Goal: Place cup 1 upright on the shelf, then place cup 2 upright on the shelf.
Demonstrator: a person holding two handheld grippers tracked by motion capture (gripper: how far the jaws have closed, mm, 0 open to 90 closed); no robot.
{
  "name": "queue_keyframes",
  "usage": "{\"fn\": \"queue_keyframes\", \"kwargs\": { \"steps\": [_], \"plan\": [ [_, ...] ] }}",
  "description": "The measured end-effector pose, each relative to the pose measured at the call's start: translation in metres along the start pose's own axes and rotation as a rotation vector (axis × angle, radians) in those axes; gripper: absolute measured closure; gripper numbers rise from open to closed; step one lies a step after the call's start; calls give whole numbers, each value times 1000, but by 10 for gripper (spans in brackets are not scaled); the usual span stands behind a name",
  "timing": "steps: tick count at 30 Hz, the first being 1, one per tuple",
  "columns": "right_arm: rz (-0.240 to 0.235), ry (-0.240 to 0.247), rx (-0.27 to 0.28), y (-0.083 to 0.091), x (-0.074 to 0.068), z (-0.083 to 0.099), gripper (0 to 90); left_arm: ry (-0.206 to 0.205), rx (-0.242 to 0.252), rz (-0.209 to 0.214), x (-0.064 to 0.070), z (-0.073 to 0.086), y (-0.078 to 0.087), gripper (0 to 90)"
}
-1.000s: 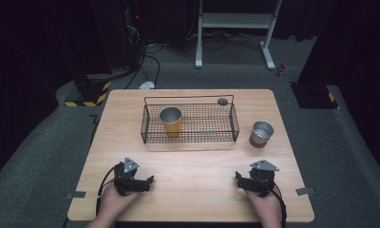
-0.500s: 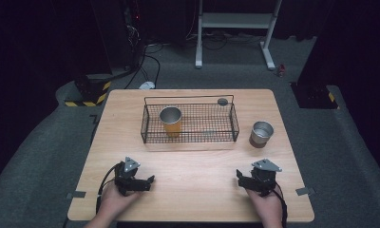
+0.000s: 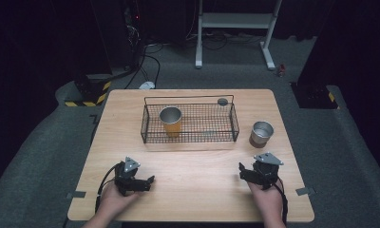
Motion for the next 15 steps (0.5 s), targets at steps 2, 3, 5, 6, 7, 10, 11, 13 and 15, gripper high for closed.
{"fn": "queue_keyframes", "kwargs": {
  "steps": [2, 3, 5, 6, 7, 10, 11, 13, 15],
  "plan": [
    [-4, -3, 3, -2, 1, -4, 123, -12, 2, 1, -1, -1, 0, 6],
    [-4, -3, 3, -2, 1, -4, 123, -13, 1, 2, -1, -1, 0, 6],
    [0, 3, 7, -5, 2, -10, 124, -13, 0, 2, -1, -1, 0, 5],
    [0, 3, 7, -5, 2, -10, 124, -12, 1, 2, -1, -1, 0, 5],
    [-14, -8, 16, -6, 2, -13, 143, -10, 1, 3, -1, -1, 0, 5],
    [-9, -2, 9, -8, 3, -15, 142, -10, 1, 3, -1, -1, 0, 5],
    [-8, 1, 12, -8, 4, -16, 142, -12, 0, 2, -1, -1, 0, 5],
    [7, -11, 11, -9, 7, -18, 136, -8, 3, 4, -1, -1, -1, 6],
    [8, -18, 8, -9, 8, -18, 136, -8, 3, 4, -1, -1, -1, 5]
  ]
}}
Point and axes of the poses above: each handheld gripper's, and its own axes: y roughly backward along the jaws, z roughly out of its underside, x roughly to its right, the point moved 4 cm from there along -y, roughly forward along the jaws, and after that the axes turned 9 degrees about -x, right-handed, at the moved point
